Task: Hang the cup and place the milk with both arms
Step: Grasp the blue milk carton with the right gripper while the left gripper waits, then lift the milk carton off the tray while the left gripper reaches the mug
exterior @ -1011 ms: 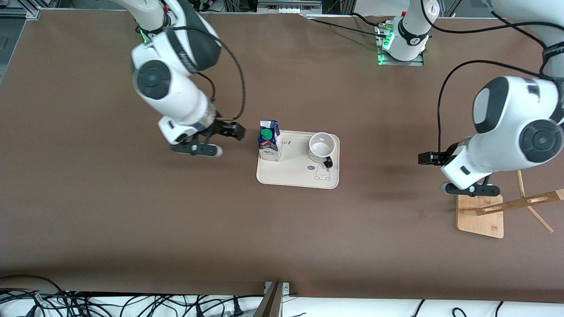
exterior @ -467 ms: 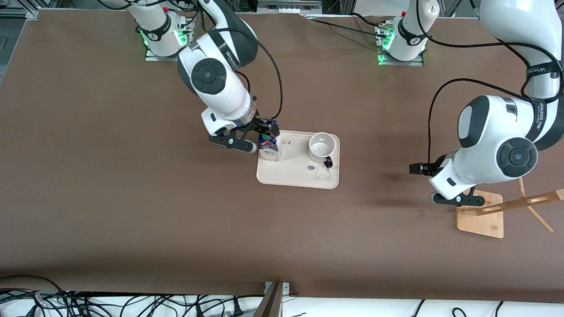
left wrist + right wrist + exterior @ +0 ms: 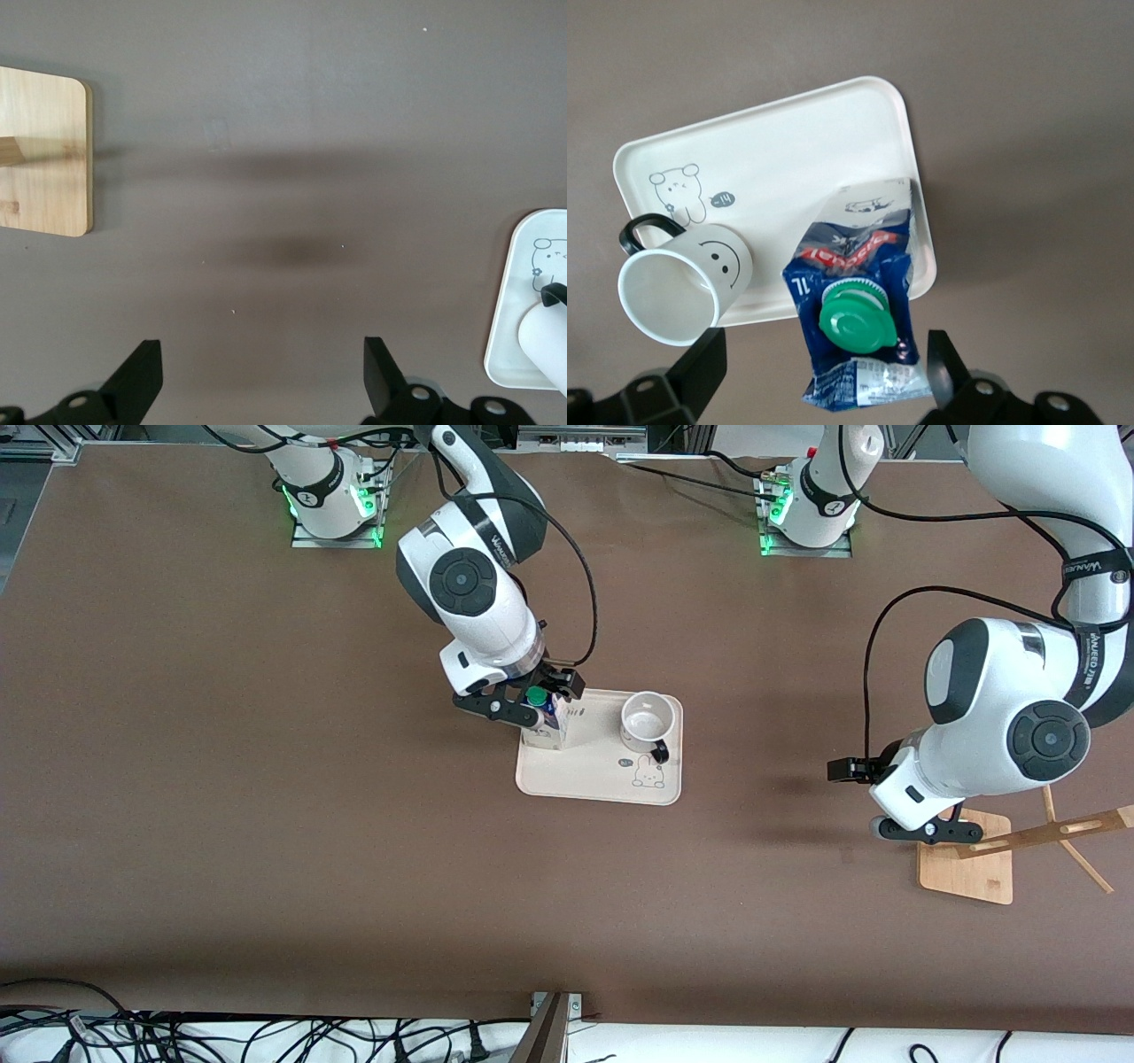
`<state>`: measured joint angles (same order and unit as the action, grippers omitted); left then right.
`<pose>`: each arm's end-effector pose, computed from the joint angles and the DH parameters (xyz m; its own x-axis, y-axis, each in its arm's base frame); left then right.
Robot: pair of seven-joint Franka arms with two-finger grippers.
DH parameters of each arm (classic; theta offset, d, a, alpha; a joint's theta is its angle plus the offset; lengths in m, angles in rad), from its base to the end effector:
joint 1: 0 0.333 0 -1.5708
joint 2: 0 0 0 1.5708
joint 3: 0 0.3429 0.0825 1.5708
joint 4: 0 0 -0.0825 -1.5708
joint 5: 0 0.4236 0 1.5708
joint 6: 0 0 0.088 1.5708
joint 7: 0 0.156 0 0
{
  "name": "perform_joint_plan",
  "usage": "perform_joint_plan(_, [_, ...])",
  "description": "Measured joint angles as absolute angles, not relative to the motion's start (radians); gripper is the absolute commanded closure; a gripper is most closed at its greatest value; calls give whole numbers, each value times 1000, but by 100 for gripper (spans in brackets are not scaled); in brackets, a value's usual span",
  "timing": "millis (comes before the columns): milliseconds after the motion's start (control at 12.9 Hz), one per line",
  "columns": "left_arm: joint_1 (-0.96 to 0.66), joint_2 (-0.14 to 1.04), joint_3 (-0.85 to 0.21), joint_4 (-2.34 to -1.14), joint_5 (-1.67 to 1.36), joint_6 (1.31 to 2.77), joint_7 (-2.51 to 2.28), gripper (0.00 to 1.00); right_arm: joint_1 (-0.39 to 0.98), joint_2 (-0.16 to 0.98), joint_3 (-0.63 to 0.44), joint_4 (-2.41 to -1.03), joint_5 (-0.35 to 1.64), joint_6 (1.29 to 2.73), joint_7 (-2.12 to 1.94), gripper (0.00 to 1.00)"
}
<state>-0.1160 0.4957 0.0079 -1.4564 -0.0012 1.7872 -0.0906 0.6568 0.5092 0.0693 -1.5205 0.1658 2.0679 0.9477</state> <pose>0.7164 -0.0786 0.3460 0.9865 -0.0161 -0.1632 -0.0192 -0.9997 -0.0175 0.5547 0.5050 0.3284 0.9476 -0.2920 -0.1293 -0.3082 -0.9423 -0.1307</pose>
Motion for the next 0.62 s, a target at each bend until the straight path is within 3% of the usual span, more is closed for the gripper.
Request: perform_joint_plan(622, [-114, 496, 8, -1456, -64, 1800, -91, 0, 672, 540, 64, -1523, 158, 2059, 948, 2])
